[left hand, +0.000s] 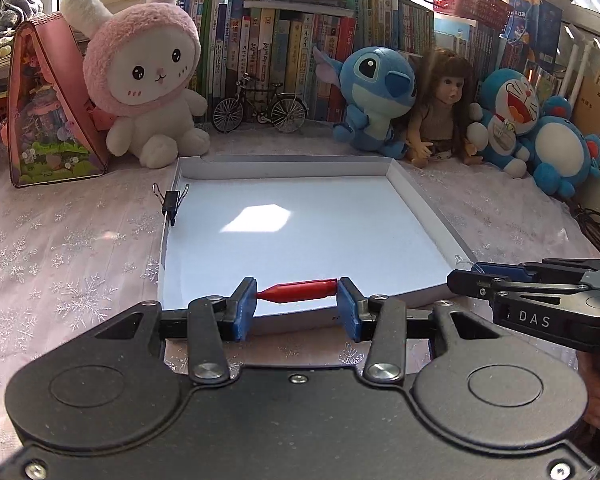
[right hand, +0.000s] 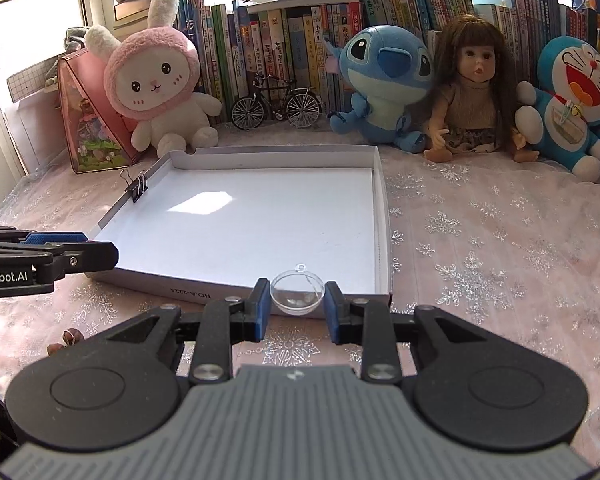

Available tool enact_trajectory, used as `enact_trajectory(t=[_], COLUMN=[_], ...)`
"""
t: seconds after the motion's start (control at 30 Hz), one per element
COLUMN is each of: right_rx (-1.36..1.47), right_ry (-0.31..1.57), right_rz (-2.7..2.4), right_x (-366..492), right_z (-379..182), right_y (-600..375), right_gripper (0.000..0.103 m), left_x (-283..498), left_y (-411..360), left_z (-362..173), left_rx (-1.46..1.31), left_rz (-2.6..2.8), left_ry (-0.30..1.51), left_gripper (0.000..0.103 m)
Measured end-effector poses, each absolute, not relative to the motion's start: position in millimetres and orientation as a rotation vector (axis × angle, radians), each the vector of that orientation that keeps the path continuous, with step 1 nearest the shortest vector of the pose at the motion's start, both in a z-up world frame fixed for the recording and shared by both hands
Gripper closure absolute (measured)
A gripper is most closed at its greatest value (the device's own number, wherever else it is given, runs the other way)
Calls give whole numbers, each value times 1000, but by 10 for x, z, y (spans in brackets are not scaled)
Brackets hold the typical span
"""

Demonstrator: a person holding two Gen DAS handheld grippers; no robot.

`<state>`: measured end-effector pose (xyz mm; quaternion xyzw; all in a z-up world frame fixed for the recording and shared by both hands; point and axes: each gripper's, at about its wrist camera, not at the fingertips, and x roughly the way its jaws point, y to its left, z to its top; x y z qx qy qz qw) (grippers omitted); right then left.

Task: Organize rigid objects
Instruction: 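Carry the red cap in the left tool and clear cup in the right tool over the white tray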

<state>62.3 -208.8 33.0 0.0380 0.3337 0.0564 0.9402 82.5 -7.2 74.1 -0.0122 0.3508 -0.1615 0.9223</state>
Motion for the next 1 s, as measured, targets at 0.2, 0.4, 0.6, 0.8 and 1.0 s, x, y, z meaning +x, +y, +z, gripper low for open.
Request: enact_trajectory(t=[0.2,0.4,0.6,0.8,1.0], right_rx=[113,158,155,114,82], right_ry=[784,913,968,1005,1011], right_rz=[141,163,148,139,126], right_x=[1182,1690,1942,2086,2166], right_z=[394,347,281,202,178], right_y=[-2139,-2164,-2132,-2064,-2002], right_gripper=[69,69,69,69,69], left_x=[1445,1974,2233,2350,2392], left_y=[-125,-241,-366,-436,-506], left_z=[739,565,411,340,311], left_rx=[-60,-82,-32,-27,-17], left_rz=[-351,-400,-329,-310,-298], left_ry=[818,956,991,1018,1022], left_gripper=[61,61,61,61,61])
